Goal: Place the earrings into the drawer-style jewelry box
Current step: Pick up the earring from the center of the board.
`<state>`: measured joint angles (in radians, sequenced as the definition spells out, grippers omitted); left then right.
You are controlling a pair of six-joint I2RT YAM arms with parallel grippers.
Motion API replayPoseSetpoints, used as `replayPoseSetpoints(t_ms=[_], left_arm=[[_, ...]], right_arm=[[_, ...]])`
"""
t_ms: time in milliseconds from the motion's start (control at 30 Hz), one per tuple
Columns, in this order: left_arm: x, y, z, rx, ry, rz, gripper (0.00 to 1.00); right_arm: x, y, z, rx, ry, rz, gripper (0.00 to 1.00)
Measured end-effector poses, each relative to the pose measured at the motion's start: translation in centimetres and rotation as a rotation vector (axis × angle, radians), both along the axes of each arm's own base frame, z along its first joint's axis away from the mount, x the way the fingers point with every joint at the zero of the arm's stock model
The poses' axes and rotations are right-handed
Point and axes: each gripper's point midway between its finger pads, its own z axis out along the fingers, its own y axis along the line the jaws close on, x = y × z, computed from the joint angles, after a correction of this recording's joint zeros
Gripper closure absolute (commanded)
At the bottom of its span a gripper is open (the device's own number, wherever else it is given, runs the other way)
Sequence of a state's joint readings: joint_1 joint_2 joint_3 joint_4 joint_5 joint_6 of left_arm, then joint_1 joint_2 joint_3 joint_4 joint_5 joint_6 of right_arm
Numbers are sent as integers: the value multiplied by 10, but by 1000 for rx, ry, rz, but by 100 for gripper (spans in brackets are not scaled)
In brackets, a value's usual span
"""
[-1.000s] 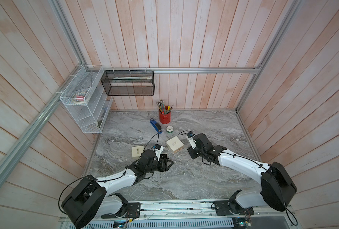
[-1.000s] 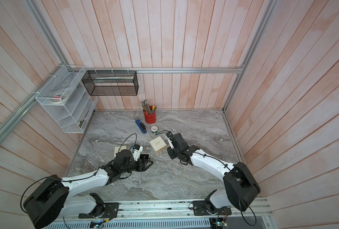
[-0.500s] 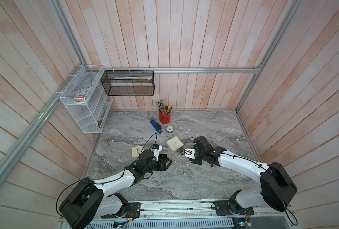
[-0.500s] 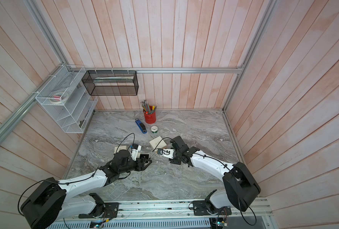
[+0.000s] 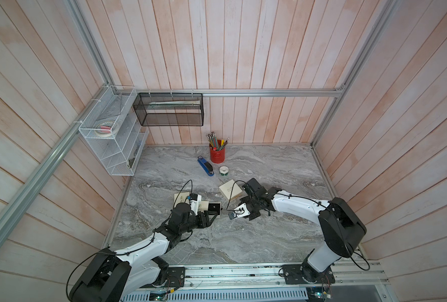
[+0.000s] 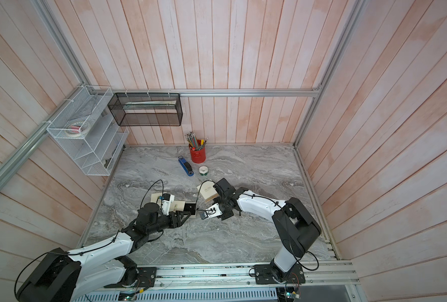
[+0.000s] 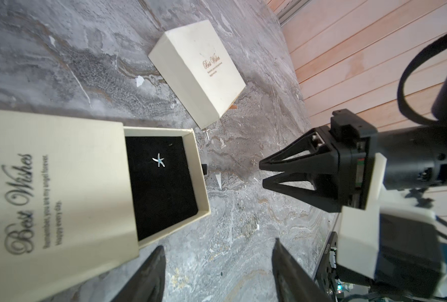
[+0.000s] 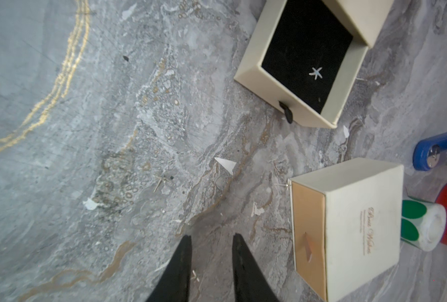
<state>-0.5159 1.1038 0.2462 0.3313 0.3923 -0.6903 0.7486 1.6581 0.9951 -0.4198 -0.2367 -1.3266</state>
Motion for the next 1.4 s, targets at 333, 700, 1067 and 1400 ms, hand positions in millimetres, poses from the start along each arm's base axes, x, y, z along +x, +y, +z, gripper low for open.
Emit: replayPoseSetpoints(t_ms=[333, 700, 1067, 1400], left_arm=[[-1, 1, 0, -11, 9, -6, 34], [-1, 1, -5, -3, 24, -6, 35], [-1, 1, -7, 0, 32, -8, 34], [-8, -10, -9, -27, 43, -83, 34]], right_arm=[[-2, 13, -10, -42, 11, 126, 71], [-14, 16, -13, -69, 30, 214, 76], [-20, 14, -17, -98, 55, 257, 79], [-26, 12, -27, -124, 82, 277, 80]])
